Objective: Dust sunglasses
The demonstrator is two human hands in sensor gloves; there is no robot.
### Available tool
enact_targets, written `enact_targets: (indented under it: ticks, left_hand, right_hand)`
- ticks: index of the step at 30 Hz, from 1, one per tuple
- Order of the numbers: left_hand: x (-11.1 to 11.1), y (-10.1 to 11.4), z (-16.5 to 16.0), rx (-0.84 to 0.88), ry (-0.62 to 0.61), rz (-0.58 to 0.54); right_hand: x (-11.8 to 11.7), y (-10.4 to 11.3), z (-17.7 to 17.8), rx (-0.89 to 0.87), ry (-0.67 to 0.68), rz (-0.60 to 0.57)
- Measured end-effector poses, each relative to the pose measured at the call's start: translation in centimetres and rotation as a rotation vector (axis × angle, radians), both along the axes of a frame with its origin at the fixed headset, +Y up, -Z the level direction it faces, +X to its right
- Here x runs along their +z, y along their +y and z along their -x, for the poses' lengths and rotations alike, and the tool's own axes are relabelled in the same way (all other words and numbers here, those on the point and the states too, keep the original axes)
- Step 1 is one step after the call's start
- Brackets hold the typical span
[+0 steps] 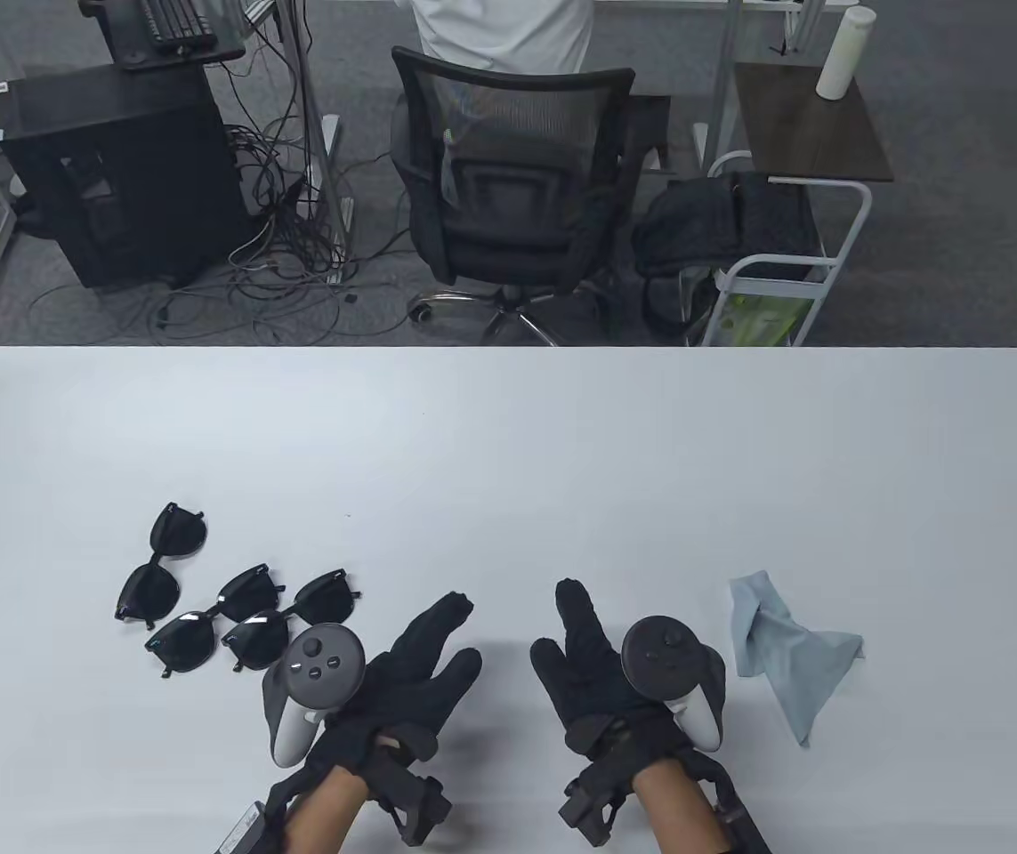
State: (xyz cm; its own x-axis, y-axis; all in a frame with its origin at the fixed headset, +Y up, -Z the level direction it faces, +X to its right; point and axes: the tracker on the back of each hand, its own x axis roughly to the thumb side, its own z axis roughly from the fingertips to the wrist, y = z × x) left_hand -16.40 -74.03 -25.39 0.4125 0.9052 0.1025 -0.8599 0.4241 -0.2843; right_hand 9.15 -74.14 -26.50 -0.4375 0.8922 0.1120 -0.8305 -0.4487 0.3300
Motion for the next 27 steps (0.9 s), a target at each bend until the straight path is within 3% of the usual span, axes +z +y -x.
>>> enact_targets:
  ticks: [10,12,15,18,22,27]
  left_hand:
    - [0.3,0.6,0.0,-0.008,0.008,-0.055]
    - [0.6,2.1,0.3,-0.037,0.032,-0.146]
    - [1.0,5.0,2.0,-0.145,0.250,-0.353]
    - [0.1,6.7,4.1,-0.305,0.329,-0.437]
    - [-1.9,5.7,7.9,-0.656,0.457,-0.409]
    - [-3.7,2.6,11.4,-0.889,0.457,-0.147]
  right_hand:
    - [0.2,0.2,0.1,0.016,0.000,-0.020]
    - [0.2,0.3,0.0,0.013,-0.006,-0.025]
    - [0.2,0.3,-0.2,0.004,-0.017,-0.024]
    - [0.1,0.4,-0.2,0.010,-0.017,-0.031]
    - [0.1,0.5,0.1,0.054,-0.007,-0.055]
    - [0.2,0.1,0.7,0.105,0.017,-0.052]
